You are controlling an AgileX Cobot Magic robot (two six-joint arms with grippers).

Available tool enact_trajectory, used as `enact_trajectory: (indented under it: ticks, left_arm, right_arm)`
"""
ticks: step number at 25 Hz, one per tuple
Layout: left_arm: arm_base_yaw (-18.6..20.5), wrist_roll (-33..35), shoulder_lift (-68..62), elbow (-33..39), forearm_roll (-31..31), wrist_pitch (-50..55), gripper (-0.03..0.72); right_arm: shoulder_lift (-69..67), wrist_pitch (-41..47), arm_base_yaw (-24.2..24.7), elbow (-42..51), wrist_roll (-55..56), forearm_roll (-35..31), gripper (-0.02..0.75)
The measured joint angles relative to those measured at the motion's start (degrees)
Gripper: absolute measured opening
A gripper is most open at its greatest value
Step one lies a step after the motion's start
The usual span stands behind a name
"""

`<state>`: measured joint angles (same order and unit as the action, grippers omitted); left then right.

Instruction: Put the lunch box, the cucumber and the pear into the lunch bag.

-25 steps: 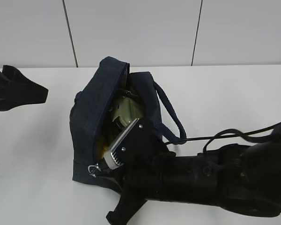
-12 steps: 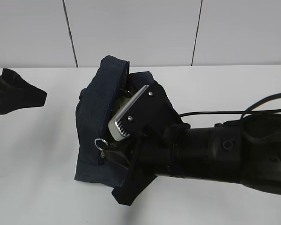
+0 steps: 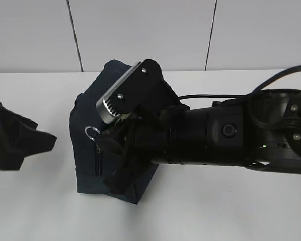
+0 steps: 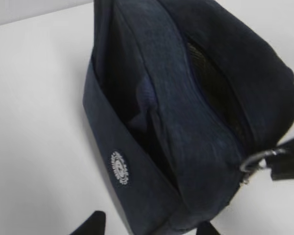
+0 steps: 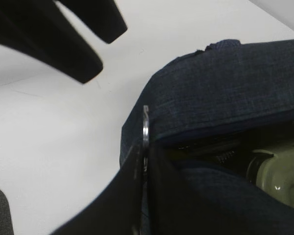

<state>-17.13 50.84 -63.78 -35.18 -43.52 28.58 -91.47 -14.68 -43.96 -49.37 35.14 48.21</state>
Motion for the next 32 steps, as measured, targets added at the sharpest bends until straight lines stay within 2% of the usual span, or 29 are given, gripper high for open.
enact_trajectory:
  ticks: [4, 5, 7, 8, 13, 19, 26, 28, 32]
  left_arm:
    - [0.0, 28.3, 1.8, 8.5, -25.7, -3.5, 0.342]
    - [0.0, 34.3, 1.9, 9.7, -30.5, -3.7, 0.342]
    - [0.0, 42.0, 2.1, 10.8, -38.9, -3.9, 0.342]
    - [0.0, 44.6, 1.8, 10.9, -41.2, -4.0, 0.342]
    - [0.0, 52.4, -2.9, 11.0, -44.8, -0.6, 0.342]
    - [0.0, 65.7, -9.8, 11.0, -55.8, 2.4, 0.342]
    - [0.0, 66.0, -16.3, 10.1, -55.8, 4.9, 0.333]
    - [0.0, 66.0, -17.6, 9.3, -55.8, 5.6, 0.29]
    - [0.0, 66.0, -19.3, 7.6, -55.8, 5.6, 0.073]
  right_arm:
    - [0.0, 0.5, 0.0, -0.8, 1.5, 0.4, 0.0]
    - [0.0, 0.5, 0.0, -0.9, 1.8, 0.5, 0.0]
    - [0.0, 0.5, 0.0, -1.0, 2.4, 0.5, 0.0]
    - [0.0, 0.5, 0.0, -1.0, 2.5, 0.5, 0.0]
    - [0.0, 0.5, 0.0, -1.0, 2.7, 0.5, 0.0]
    - [0.0, 0.5, 0.0, -1.0, 2.8, 0.5, 0.0]
    - [0.0, 0.5, 0.0, -1.0, 3.5, 0.5, 0.0]
    - [0.0, 0.5, 0.0, -1.0, 4.4, 1.6, 0.0]
    - [0.0, 0.5, 0.0, -1.0, 5.6, 2.7, 0.0]
